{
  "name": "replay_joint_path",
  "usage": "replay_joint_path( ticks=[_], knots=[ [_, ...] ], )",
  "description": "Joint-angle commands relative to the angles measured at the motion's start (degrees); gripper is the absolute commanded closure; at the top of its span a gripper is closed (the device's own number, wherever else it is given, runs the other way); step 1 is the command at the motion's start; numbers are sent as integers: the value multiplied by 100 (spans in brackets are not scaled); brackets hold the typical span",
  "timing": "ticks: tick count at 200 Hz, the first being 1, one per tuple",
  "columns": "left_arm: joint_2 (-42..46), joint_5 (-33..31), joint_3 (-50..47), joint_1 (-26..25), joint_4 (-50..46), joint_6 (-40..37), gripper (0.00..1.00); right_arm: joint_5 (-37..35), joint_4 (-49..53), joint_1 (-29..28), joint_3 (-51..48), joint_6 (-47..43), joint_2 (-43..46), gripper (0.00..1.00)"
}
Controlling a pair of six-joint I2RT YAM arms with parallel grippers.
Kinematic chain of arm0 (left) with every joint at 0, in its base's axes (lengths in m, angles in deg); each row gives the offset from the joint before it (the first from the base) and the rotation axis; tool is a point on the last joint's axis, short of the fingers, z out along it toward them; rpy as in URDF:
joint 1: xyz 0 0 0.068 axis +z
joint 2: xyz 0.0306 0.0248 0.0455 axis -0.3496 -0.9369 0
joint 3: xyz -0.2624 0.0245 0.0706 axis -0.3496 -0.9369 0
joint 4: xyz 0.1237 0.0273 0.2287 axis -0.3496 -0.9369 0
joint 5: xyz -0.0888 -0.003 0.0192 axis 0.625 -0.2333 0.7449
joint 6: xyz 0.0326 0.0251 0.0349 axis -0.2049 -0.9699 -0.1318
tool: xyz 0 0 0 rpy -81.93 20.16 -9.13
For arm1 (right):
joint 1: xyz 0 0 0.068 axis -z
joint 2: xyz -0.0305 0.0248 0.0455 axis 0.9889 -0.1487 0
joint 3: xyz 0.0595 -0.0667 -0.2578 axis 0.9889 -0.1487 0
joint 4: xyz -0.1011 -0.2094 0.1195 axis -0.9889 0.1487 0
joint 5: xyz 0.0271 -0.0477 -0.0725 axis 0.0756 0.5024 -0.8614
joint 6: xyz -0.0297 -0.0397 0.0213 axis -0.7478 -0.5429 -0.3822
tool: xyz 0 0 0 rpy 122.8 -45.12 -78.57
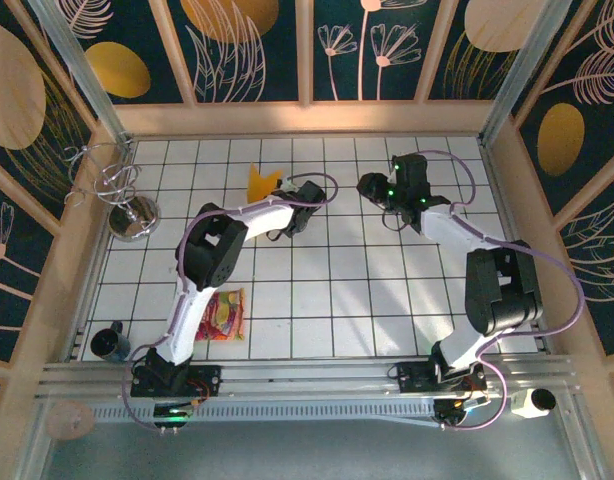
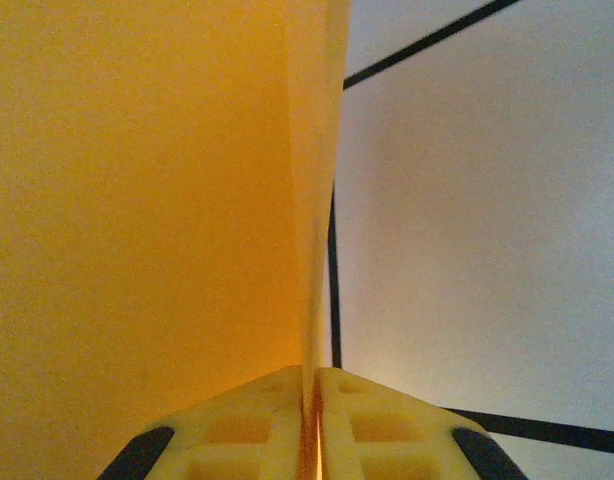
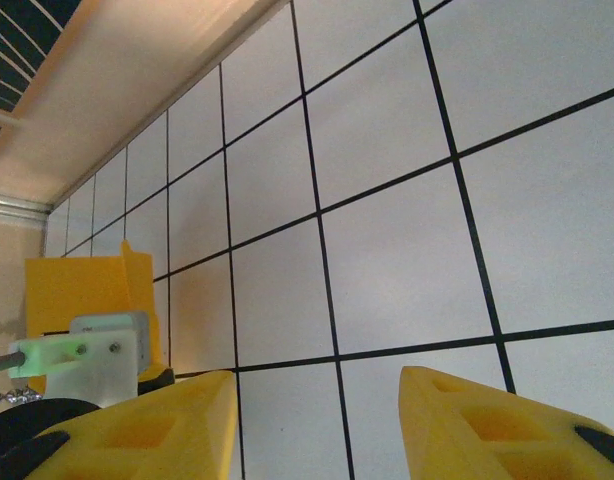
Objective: Fold a paper plane with a square sheet of paper (pick it up from the middle)
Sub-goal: Turn over the paper at the center of the table.
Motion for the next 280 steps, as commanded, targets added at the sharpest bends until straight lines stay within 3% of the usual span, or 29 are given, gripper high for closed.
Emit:
replay_joint_path(
  ticks=[1,112,211,245,280],
  knots=[
    [-173,23,168,-1,-209,-5,87,144,-38,45,-44,51,-155,53],
    [-383,869,552,3,-523,592,77,387,-158,45,-48,141,-307,53],
    [-119,2057,542,-12,-327,1090,63,432,-201,43,-68,210,-302,53],
    [82,2689,477,-7,-220,1388,59,381,-185,46,-69,210,-281,53],
    [682,3784,-19,-16,188,1797,55,348,-180,50,-64,232,-264,53]
  ],
)
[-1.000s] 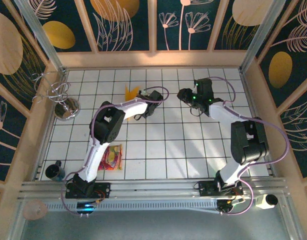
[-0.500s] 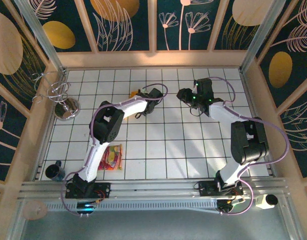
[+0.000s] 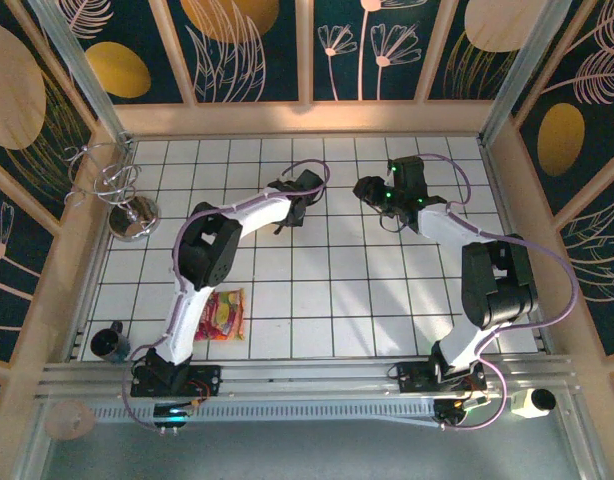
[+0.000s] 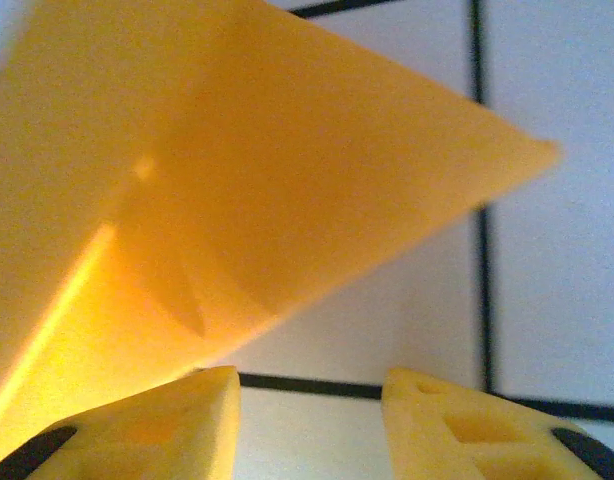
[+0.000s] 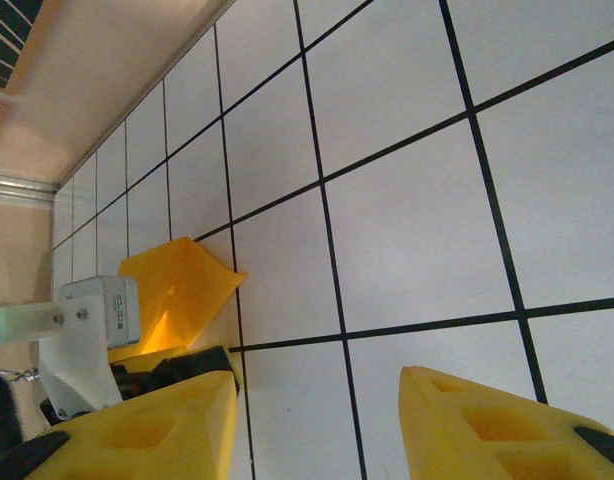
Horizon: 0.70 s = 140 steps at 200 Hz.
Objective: Fold a paper plane with a square sheet of paper (pick it up from the middle)
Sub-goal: Turn over the paper at the center of the table.
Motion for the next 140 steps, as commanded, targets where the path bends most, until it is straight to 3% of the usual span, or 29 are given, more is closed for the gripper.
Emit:
replay_joint_path(
  ticks=[1,32,55,90,109,140],
  knots=[
    [519,1358,-391,-95,347,450,55,1,-138,42,-73,62,-38,53],
    [1319,2525,-1300,-90,1048,858,50,5,-152,39,-61,91,-38,53],
    [1853,2974,-1726,-88,1434,1022,48,42,-207,39,-56,114,-48,52],
    [2318,2826,-1760,70,1518,859,39,147,-314,-8,-54,135,-73,47],
    [2380,2792,-1913,399,1625,770,34,199,-394,-43,-72,135,-73,41],
    [2307,3064,-2299,1038,2058,786,30,248,-467,-90,-69,134,-66,38]
  ],
)
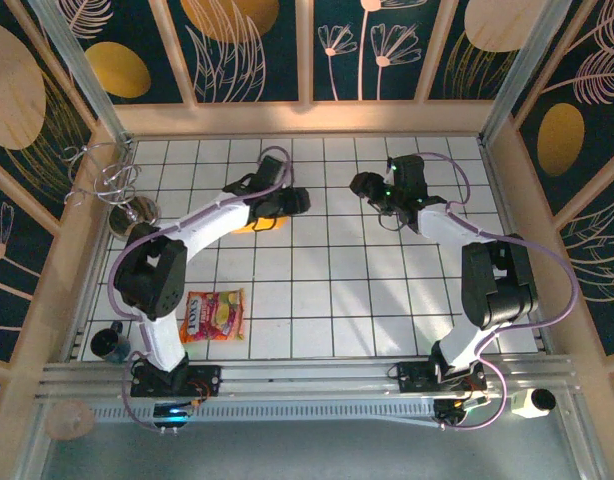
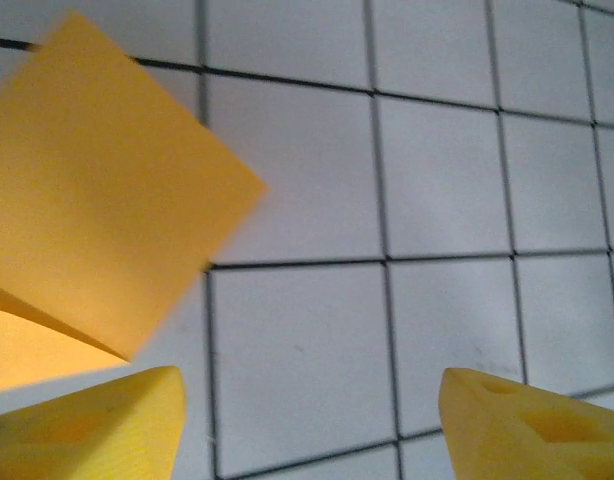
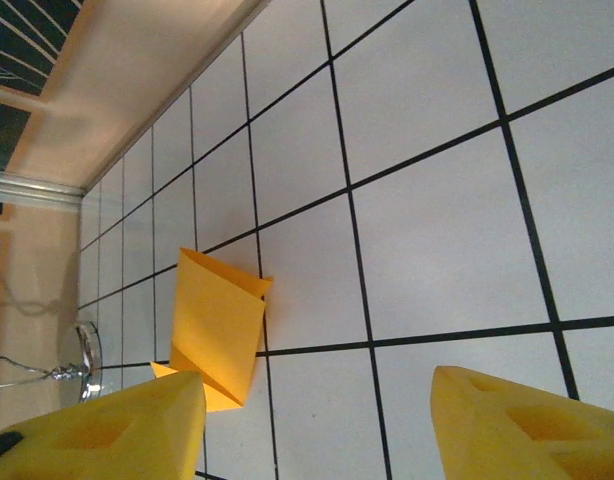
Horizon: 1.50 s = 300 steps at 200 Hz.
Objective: Fold a paper plane with a square sheet of paper (pick it up from the middle)
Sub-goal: Fold the wing for the fifth time at the center of the table.
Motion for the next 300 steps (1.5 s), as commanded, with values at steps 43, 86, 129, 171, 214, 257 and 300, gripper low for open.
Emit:
replay_joint_path(
  ticks=[43,86,129,171,214,257,300],
  knots=[
    [-542,20,-266,896,365,-46,26,161,-168,-120,-8,19,-158,39],
    [-796,-40,-225,1095,422,-125,26,213,-166,-196,0,33,-258,39],
    [-1010,294,-194,1103,470,-60,28,249,-170,-221,28,68,-354,40],
    [-992,1040,-579,1097,710,311,40,304,-108,-263,18,159,-429,42],
    [-605,1631,-1486,887,1330,1238,51,232,-113,-565,-249,863,-411,43],
    [-313,1635,-2167,693,1787,1728,66,587,-707,-1192,-525,1747,-709,47],
    [-371,1631,-2271,692,1820,1755,75,788,-1061,-1506,-367,2240,-1243,55]
  ],
)
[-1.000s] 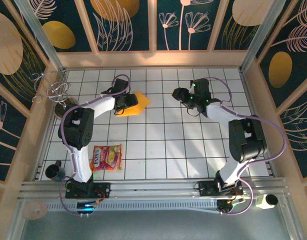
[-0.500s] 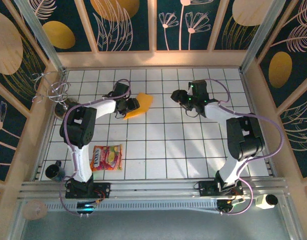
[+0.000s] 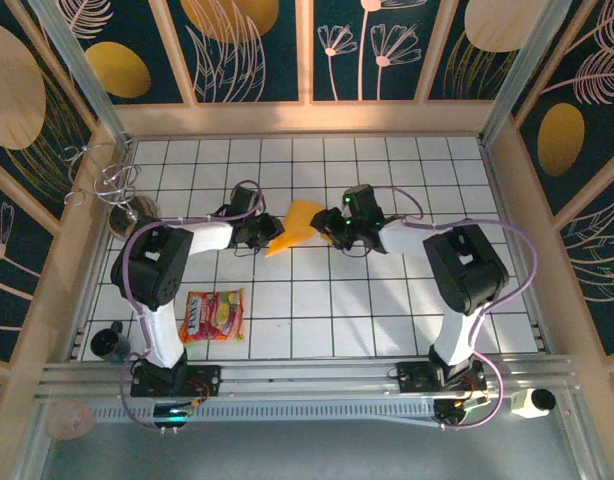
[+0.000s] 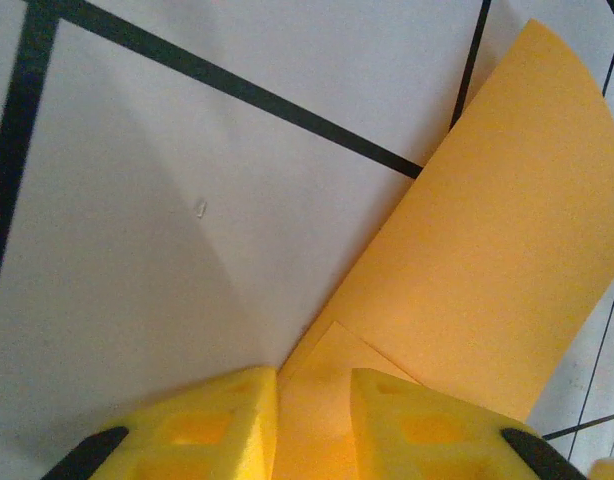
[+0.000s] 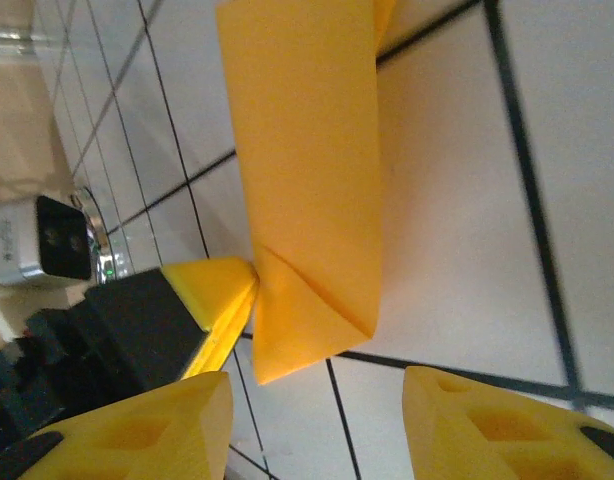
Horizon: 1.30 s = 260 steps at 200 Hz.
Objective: Fold a paper plane with a square sheet of paper (pick it up from the middle)
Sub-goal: Fold the wing for the fifth time at the center of the table.
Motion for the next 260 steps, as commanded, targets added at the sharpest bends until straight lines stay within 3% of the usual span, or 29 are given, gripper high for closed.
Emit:
replay_joint_path(
  ticks=[1,60,194,260],
  knots=[
    [-107,81,-177,-20,-267,166,75,205,-374,-41,85,482,-272,55],
    [-142,78,-131,-20,-303,118,78,308,-488,-208,316,585,-712,67],
    [-98,62,1,-20,-399,62,77,441,-1175,-191,302,822,-946,75],
    [94,8,133,-20,-487,-43,75,271,-1089,-174,279,864,-931,88]
  ],
)
